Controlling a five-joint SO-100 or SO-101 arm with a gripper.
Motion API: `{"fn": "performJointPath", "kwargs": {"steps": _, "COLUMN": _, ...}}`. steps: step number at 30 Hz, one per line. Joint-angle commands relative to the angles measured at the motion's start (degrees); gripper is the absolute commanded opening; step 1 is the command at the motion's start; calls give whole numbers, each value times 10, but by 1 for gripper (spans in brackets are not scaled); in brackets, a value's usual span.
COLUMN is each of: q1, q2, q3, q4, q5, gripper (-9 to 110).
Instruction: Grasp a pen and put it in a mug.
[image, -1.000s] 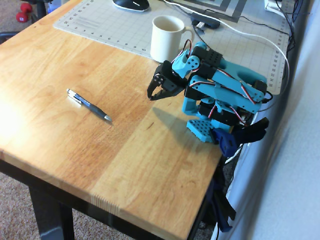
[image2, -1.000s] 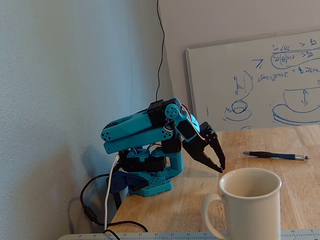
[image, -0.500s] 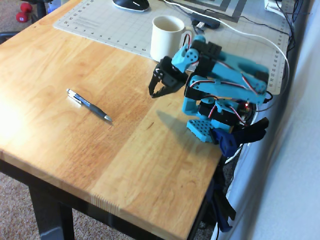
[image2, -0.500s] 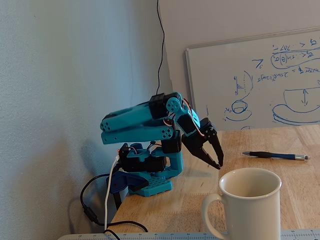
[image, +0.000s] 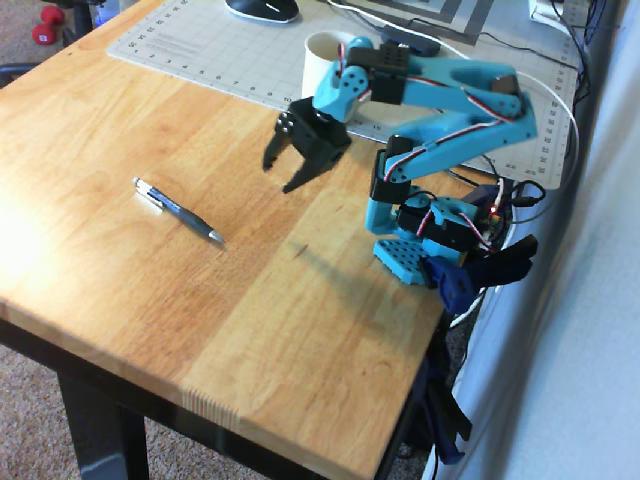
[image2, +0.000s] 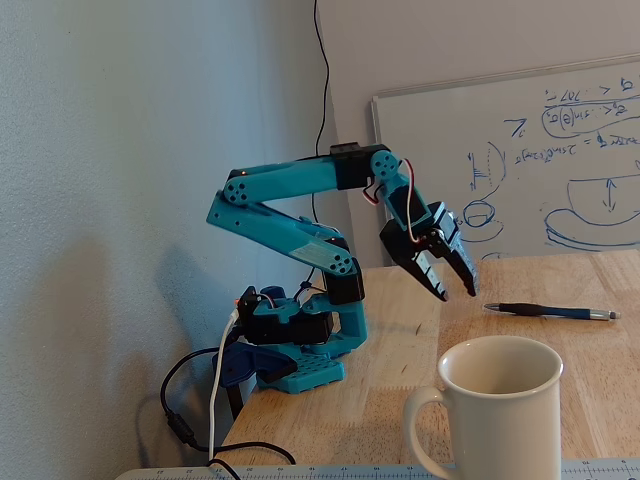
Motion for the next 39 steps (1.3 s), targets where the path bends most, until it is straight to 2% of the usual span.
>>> {"fn": "performJointPath", "kwargs": {"steps": 1, "q1": -24, "q2": -67, "q3": -90, "q4": -37, "q5": 149, "gripper": 20}}
{"fn": "performJointPath", "kwargs": {"steps": 10, "q1": -76, "q2": -265, "q3": -220, "q4": -143, "q5": 497, "gripper": 21}}
{"fn": "performJointPath", "kwargs": {"steps": 17, "q1": -96, "q2": -402, "q3": -306, "q4": -198, "q5": 665, "gripper": 21}}
{"fn": "performJointPath", "kwargs": {"steps": 27, "q1": -77, "q2": -518, "q3": -390, "q4": -257, "q5": 783, "gripper": 21}}
{"fn": "performJointPath", "kwargs": {"steps": 39, "q1": -51, "q2": -567, "q3": -381, "q4": -272, "q5": 779, "gripper": 21}}
